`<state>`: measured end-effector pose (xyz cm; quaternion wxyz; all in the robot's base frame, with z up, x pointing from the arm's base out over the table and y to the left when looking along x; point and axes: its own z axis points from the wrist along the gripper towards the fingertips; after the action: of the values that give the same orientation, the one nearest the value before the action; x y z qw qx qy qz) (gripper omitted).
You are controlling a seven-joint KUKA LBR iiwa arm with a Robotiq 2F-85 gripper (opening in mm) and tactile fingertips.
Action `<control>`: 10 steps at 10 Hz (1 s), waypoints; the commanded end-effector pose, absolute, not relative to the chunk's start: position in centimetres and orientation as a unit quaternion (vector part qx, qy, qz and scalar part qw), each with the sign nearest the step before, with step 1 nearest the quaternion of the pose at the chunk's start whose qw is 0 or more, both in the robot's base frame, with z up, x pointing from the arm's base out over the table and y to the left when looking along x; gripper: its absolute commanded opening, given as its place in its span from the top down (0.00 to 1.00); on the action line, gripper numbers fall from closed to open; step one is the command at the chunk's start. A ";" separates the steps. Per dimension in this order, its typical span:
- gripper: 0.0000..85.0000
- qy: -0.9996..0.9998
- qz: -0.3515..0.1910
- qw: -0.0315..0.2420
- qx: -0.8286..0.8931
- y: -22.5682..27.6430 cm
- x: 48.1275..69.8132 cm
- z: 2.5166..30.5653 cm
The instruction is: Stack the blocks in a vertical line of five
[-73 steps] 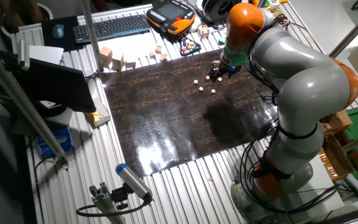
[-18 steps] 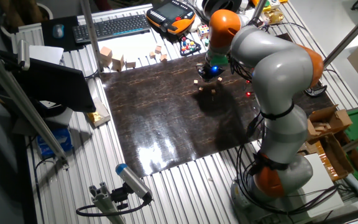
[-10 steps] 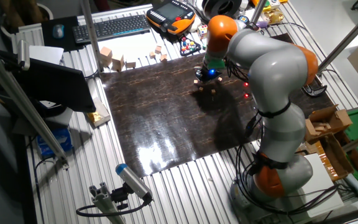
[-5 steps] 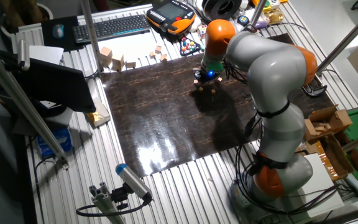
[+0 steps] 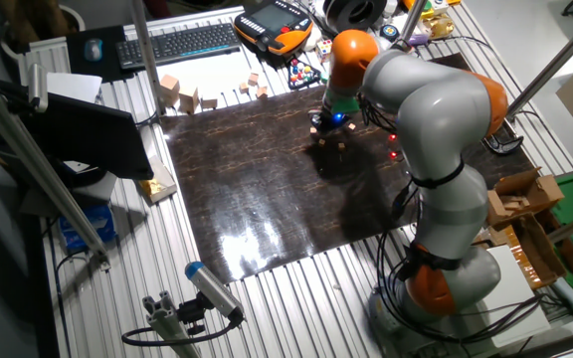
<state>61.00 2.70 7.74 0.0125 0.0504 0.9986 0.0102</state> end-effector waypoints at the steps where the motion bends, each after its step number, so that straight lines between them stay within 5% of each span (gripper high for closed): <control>1: 0.99 0.999 0.006 0.013 0.049 2.7 61.0 7.7; 10: 0.99 0.997 0.003 0.026 0.069 4.2 62.6 7.4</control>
<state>62.73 4.24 7.38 0.0277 0.0705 0.9971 0.0010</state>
